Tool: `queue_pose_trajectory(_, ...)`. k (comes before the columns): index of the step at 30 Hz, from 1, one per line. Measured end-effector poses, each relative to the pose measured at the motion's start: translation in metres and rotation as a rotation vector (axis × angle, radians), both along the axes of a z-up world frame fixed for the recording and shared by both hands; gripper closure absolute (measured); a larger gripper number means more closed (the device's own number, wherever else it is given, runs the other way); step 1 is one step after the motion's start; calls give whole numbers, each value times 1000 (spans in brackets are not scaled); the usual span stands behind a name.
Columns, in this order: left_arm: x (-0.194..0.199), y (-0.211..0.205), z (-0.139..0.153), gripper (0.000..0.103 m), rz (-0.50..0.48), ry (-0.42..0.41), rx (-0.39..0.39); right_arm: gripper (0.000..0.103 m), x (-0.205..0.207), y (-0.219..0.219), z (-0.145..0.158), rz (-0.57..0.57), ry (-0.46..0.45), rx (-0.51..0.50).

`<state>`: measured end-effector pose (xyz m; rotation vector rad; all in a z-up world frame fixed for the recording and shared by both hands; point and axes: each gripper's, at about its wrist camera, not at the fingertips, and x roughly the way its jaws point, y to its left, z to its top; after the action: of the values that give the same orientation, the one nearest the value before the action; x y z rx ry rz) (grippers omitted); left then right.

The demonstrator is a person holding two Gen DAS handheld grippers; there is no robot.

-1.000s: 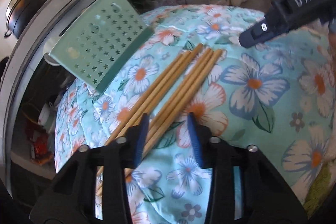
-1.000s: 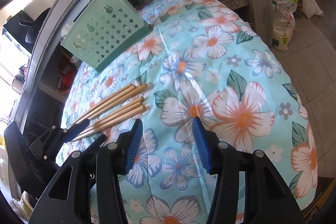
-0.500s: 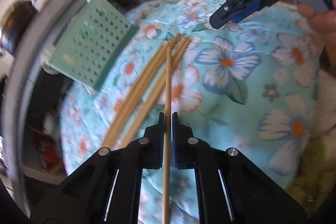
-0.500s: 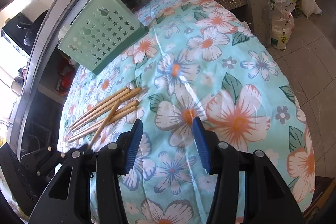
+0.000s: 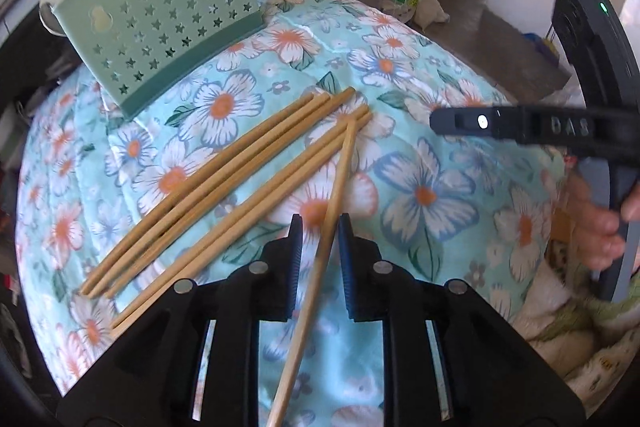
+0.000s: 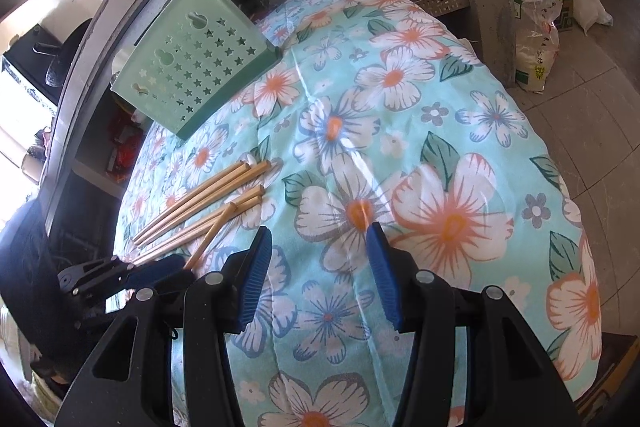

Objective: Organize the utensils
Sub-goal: 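Lift one bamboo chopstick with the left tool while the right tool moves to the chopsticks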

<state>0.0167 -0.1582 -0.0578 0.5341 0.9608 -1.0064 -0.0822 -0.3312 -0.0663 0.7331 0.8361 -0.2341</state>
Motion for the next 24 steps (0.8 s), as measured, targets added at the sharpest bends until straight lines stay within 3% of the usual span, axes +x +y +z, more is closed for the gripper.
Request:
queue_pose_trajectory(4, 14, -14, -7, 87, 25, 66, -15, 55, 0, -1, -2, 0, 1, 5)
queue_pose_trajectory(8, 22, -27, -11, 89, 38, 62, -20, 55, 1, -2, -4, -4, 4, 18)
queue_pose_trajectory(18, 18, -39, -12, 98, 39, -14, 6, 55, 0, -4, -7, -12, -1, 45)
queue_pose_trajectory(24, 15, -39, -11, 98, 44, -46, 17, 55, 0, -4, -8, -14, -4, 52)
